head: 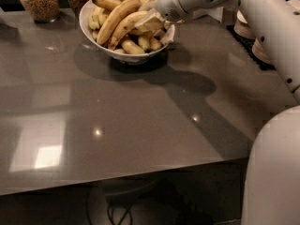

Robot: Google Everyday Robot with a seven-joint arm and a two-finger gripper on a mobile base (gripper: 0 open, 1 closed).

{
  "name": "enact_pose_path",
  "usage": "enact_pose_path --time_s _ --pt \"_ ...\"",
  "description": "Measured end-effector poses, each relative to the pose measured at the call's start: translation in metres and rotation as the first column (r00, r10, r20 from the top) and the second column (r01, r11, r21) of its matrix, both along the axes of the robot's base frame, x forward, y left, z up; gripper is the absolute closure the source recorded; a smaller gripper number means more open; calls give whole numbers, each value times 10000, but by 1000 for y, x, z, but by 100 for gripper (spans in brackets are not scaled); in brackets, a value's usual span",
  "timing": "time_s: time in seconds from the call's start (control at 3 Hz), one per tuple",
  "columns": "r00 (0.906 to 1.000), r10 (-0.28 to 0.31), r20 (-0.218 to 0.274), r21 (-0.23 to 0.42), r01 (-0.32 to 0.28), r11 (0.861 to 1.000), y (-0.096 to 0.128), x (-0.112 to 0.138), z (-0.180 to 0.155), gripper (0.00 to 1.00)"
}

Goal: Pick banana from white bowl

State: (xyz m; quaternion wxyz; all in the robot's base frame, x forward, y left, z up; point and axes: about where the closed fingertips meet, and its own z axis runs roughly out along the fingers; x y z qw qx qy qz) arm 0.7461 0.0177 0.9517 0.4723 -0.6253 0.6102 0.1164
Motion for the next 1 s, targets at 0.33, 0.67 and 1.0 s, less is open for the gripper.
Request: enact_pose_path --time_s 0.33,0.67,1.0 --pt "9998 -13 -215 24 14 10000 1 -4 -4 83" --pt "9995 -6 -311 96 9 10000 1 -13 0 100" --pt "9998 -111 -138 473 117 9988 -2 -30 17 100"
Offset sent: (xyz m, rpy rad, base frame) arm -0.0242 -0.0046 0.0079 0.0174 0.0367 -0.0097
